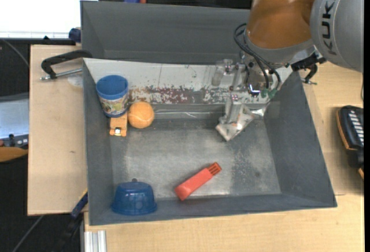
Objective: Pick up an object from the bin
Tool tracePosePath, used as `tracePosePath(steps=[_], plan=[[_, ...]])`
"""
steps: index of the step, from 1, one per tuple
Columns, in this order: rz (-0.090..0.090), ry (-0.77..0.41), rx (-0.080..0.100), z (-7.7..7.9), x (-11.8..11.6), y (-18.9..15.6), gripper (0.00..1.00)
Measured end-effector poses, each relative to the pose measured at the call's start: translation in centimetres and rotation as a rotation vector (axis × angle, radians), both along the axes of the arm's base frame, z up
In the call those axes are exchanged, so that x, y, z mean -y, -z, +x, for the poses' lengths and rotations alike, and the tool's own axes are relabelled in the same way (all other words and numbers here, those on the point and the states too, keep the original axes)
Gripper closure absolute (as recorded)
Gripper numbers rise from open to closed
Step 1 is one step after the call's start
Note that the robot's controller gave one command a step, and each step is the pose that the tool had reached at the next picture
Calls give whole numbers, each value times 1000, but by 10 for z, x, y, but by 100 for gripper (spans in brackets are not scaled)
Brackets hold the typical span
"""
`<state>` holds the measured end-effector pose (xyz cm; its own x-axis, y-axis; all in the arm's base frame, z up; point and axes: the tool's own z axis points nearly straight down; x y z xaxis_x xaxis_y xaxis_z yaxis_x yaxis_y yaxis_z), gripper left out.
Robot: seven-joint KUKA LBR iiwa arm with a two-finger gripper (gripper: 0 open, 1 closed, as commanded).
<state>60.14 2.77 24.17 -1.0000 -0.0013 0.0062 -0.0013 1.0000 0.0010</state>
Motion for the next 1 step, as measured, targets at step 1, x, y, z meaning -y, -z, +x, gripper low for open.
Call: tracePosePath(steps=[1], plan=[[0, 1, 9, 1, 0, -5, 0]])
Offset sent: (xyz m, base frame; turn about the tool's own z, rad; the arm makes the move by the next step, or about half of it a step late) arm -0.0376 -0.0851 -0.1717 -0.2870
